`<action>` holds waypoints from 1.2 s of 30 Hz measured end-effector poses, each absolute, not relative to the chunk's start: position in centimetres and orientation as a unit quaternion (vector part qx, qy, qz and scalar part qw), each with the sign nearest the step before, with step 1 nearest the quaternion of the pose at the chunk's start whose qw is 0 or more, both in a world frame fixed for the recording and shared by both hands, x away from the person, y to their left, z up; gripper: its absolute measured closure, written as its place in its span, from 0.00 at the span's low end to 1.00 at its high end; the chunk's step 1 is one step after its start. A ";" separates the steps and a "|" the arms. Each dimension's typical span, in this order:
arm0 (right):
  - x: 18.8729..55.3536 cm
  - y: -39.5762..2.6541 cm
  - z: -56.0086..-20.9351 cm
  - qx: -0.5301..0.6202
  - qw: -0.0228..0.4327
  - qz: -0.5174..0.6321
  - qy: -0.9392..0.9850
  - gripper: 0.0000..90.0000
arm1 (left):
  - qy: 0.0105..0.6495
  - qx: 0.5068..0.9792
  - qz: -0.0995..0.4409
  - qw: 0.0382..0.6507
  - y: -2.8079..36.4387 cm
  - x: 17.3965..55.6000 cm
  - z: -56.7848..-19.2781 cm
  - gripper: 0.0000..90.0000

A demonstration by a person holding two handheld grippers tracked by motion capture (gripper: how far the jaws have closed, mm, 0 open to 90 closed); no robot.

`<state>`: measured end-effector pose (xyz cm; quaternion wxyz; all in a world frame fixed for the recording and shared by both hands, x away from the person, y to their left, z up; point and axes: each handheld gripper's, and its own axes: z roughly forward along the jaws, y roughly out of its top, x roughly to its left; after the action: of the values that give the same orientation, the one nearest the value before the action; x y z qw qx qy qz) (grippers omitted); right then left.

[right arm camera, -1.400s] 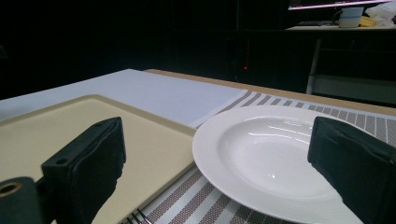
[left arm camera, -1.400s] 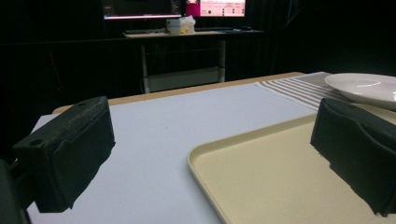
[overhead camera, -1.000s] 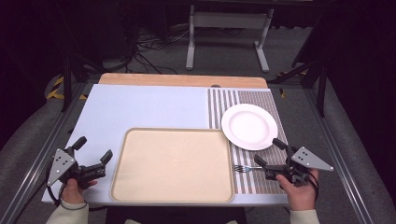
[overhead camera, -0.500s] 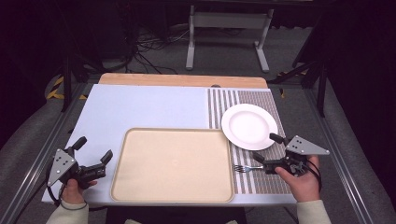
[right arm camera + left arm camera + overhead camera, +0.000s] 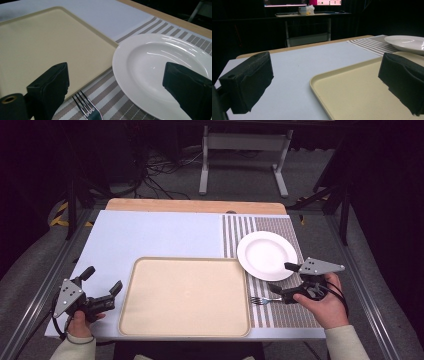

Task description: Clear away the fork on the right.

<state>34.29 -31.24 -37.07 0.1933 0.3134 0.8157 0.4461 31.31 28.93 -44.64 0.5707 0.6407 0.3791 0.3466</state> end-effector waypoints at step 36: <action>36.1 -31.0 -37.3 0.261 0.132 0.259 0.921 0.13 | 0.377 0.640 0.350 0.570 28.9 31.3 -44.6 0.00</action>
<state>36.09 -31.03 -37.31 0.1318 0.2606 0.9207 0.2588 31.26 28.90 -44.63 0.5702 0.6405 0.3773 0.3498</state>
